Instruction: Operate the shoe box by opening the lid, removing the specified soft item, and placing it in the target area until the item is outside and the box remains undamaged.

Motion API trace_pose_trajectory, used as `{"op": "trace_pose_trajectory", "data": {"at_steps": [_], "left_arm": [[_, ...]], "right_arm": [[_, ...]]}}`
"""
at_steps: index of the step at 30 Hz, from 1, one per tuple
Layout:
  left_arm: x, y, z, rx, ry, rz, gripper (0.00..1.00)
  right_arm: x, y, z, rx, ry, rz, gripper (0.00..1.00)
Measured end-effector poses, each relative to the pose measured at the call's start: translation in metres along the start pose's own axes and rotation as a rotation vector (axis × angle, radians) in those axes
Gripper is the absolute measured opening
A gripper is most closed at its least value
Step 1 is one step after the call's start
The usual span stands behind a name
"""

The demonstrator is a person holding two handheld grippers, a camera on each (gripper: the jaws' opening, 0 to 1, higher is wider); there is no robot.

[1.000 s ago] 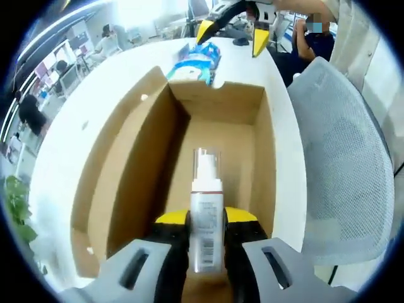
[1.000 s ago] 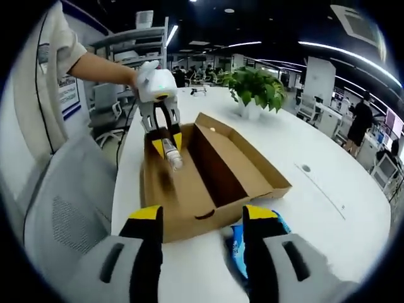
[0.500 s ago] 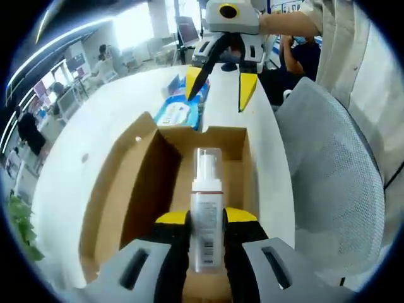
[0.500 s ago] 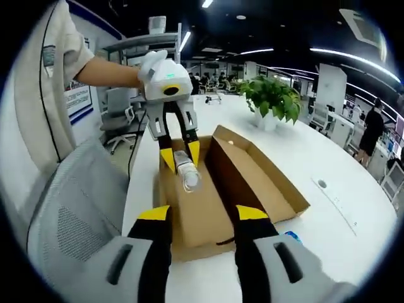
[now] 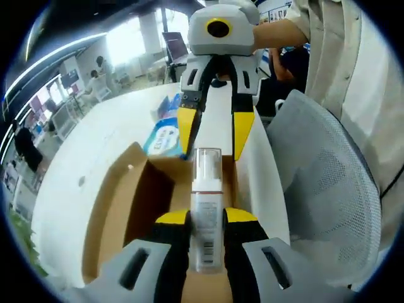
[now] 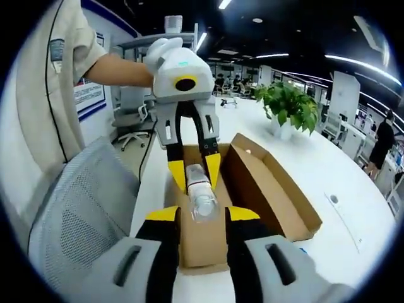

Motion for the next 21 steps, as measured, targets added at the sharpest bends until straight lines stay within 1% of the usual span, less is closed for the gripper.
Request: {"op": "trace_pose_trajectory", "data": {"at_steps": [6, 8, 11, 18, 21], "left_arm": [[-0.011, -0.001, -0.003, 0.016, -0.015, -0.044, 0.17], [-0.014, -0.002, -0.003, 0.016, -0.017, -0.057, 0.17], [-0.014, -0.004, -0.004, 0.018, -0.024, -0.061, 0.17], [-0.017, -0.005, -0.001, 0.008, -0.011, -0.087, 0.18], [-0.02, -0.003, -0.001, 0.002, -0.004, -0.092, 0.19]], "right_arm": [[-0.001, -0.001, 0.001, -0.01, 0.037, 0.015, 0.19], [-0.002, -0.001, 0.002, -0.014, 0.052, 0.022, 0.18], [-0.001, 0.0, 0.003, -0.02, 0.069, 0.037, 0.17], [-0.003, 0.005, 0.001, -0.012, 0.059, 0.059, 0.16], [-0.009, 0.008, -0.001, -0.014, 0.024, 0.061, 0.16]]}}
Point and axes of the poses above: the point that each gripper's makers call its tool centre point, and the gripper's own axes: y roughly backward along the fingers, z roughly to its left, x roughly out of its underside, the point moved 5 cm from there along y, roughly backward along the fingers, and after that the axes turned 2 degrees about z, right-handed, at the moved point
